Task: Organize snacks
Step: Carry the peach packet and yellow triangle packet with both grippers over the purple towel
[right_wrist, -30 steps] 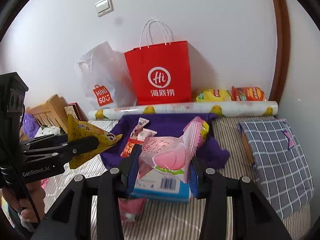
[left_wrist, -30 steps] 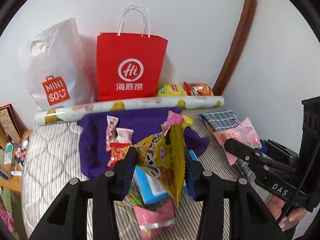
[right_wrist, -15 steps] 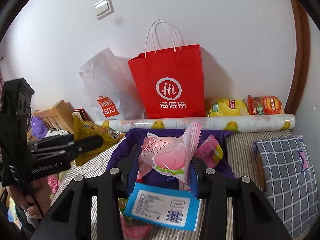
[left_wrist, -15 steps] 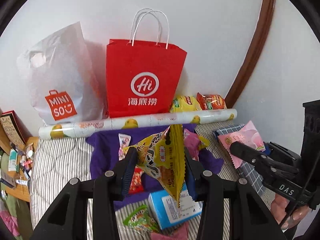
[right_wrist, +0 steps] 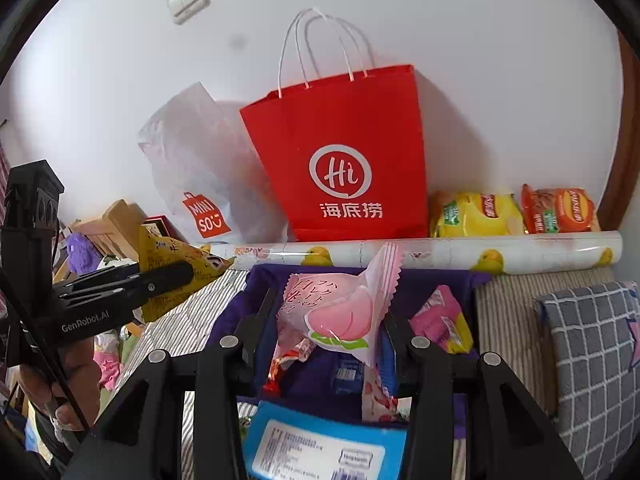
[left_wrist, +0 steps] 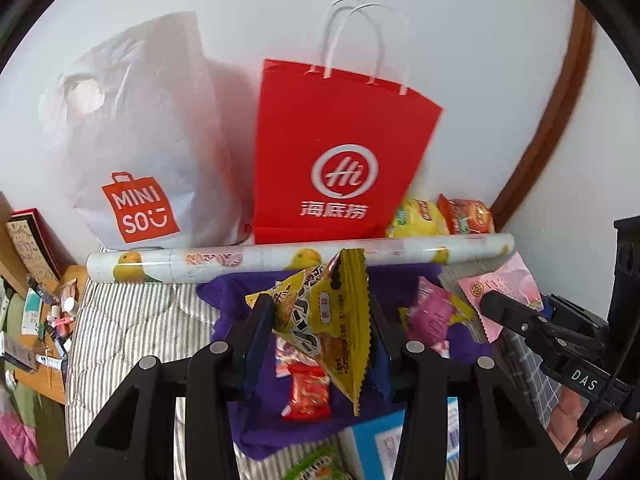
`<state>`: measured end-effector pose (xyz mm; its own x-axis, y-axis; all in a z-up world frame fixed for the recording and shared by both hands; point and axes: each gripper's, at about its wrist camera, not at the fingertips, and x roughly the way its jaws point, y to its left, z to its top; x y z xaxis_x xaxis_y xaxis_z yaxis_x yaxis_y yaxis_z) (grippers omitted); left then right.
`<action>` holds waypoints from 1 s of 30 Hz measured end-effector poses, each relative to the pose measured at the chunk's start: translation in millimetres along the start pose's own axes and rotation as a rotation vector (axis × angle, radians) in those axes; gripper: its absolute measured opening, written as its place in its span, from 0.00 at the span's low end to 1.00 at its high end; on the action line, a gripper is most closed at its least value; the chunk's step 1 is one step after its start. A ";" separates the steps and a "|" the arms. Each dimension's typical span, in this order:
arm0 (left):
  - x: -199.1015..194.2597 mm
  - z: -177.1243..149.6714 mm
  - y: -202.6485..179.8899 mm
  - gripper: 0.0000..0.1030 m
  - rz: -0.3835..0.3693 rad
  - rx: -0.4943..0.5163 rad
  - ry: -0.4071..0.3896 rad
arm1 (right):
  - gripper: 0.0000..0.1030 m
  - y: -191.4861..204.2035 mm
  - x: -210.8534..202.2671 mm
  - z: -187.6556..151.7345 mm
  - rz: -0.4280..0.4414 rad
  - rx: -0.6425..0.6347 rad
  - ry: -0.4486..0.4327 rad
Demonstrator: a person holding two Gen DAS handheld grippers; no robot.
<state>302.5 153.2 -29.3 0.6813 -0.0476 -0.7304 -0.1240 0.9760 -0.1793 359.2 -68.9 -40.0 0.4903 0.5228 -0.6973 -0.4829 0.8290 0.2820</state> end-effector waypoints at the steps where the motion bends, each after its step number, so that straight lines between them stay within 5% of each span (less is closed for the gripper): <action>1: 3.5 1.7 2.6 0.41 0.001 -0.006 0.001 | 0.41 -0.4 6.5 2.5 0.004 0.002 0.007; 11: 54.4 9.8 26.5 0.41 0.019 -0.061 0.071 | 0.41 -0.5 55.2 10.0 0.032 -0.020 0.058; 30: 90.5 -2.9 39.8 0.41 0.007 -0.086 0.148 | 0.41 -11.6 117.4 -9.1 0.006 -0.045 0.219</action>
<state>357.1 187.2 -104.5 0.5670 -0.0778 -0.8200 -0.1943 0.9548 -0.2250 415.8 -18.9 -131.1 0.3206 0.4684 -0.8233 -0.5195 0.8137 0.2607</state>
